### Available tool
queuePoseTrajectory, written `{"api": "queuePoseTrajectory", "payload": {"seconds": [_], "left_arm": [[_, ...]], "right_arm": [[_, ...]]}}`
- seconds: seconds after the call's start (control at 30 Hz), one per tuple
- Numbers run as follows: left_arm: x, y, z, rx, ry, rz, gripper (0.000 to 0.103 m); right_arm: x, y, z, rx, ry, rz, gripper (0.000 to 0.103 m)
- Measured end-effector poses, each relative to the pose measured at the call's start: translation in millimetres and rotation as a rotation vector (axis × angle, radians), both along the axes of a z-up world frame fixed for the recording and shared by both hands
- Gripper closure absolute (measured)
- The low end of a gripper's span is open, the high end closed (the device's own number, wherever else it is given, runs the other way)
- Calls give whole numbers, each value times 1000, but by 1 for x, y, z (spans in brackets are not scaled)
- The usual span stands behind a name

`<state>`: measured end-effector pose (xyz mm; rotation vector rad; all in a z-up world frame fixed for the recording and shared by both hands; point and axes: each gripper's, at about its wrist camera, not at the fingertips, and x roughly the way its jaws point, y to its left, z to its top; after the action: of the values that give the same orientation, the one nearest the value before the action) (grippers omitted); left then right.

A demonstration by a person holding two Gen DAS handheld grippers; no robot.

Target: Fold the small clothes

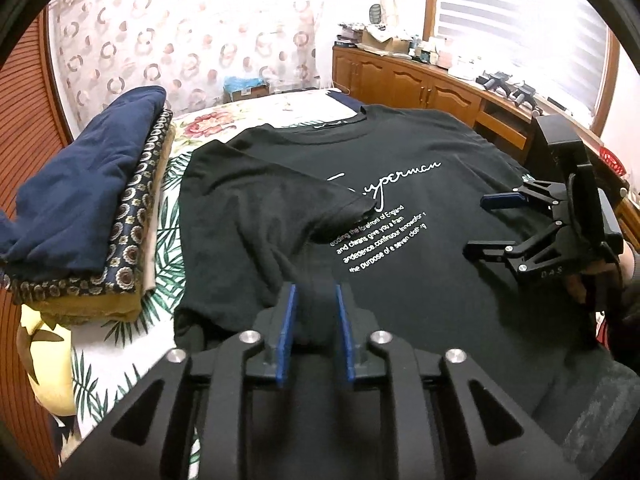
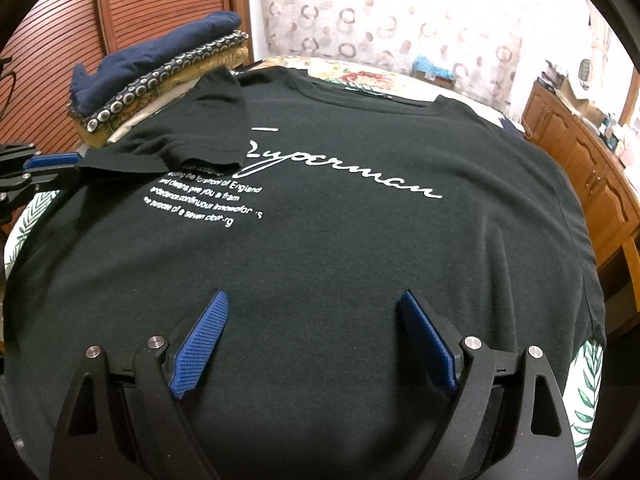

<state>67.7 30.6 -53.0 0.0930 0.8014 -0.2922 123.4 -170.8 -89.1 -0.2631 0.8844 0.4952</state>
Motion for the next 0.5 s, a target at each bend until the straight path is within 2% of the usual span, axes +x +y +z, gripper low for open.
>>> {"api": "queuePoseTrajectory", "payload": {"seconds": [0.07, 0.17, 0.5], "left_arm": [[0, 3, 1, 5, 0, 12, 76], [2, 5, 1, 1, -8, 28, 65], [52, 8, -22, -12, 41, 82, 61]], "right_arm": [[0, 0, 0, 0, 0, 0, 13], [0, 0, 0, 0, 0, 0, 13], [0, 0, 0, -1, -1, 0, 13]]}}
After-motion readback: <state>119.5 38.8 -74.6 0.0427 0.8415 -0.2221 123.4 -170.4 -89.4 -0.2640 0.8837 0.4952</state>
